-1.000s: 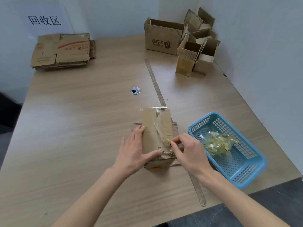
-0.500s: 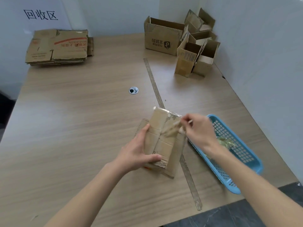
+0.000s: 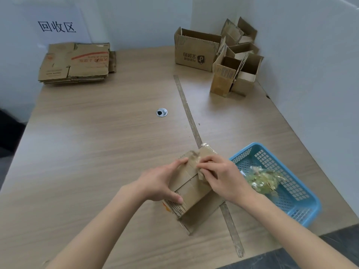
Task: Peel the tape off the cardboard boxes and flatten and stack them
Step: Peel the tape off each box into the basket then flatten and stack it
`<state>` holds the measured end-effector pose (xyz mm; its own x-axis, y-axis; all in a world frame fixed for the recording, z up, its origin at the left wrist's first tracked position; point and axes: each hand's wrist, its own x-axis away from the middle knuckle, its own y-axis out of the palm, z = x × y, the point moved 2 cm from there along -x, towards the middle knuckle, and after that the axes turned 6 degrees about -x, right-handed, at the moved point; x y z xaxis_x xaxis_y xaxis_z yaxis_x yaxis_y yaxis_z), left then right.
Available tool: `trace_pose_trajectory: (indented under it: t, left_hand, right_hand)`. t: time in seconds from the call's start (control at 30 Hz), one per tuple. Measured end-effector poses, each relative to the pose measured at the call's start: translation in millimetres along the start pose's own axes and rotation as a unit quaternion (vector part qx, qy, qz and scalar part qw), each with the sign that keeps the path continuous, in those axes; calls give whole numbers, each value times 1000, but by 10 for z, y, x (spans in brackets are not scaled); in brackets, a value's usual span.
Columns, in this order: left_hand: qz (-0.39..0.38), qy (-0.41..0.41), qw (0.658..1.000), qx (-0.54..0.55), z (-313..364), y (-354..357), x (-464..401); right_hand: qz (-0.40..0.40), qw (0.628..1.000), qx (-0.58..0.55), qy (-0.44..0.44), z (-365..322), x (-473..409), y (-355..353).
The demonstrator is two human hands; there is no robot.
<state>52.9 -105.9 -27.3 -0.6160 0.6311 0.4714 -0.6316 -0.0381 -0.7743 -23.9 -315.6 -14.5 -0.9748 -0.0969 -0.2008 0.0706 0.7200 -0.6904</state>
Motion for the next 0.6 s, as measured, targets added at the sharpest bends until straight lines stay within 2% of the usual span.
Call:
trace_pose_trajectory:
  t: [0.1, 0.17, 0.23, 0.3, 0.4, 0.53, 0.57, 0.6]
  left_hand:
    - [-8, -4, 999, 42, -7, 18, -5]
    - [-12, -1, 997, 73, 11, -3, -10]
    - [0, -5, 999, 45, 92, -5, -31]
    - [27, -29, 999, -19, 252, 56, -43]
    - [95, -42, 989, -108, 468, 307, -59]
    - [192, -14, 974, -116, 411, 458, -61]
    - [195, -1, 974, -119, 351, 433, -52]
    - [193, 11, 973, -127, 280, 405, -41]
  right_hand:
    - [-87, 996, -27, 18, -5, 148, -46]
    - [-113, 993, -15, 32, 0, 182, -63]
    - [-73, 997, 1, 32, 3, 188, -33]
    - [13, 1000, 7, 23, -11, 177, 23]
    - [91, 995, 43, -5, -13, 127, 66]
    - [22, 987, 137, -78, -21, 66, 23]
    - [15, 986, 151, -70, 50, 22, -72]
    - [35, 987, 154, -27, 164, -39, -228]
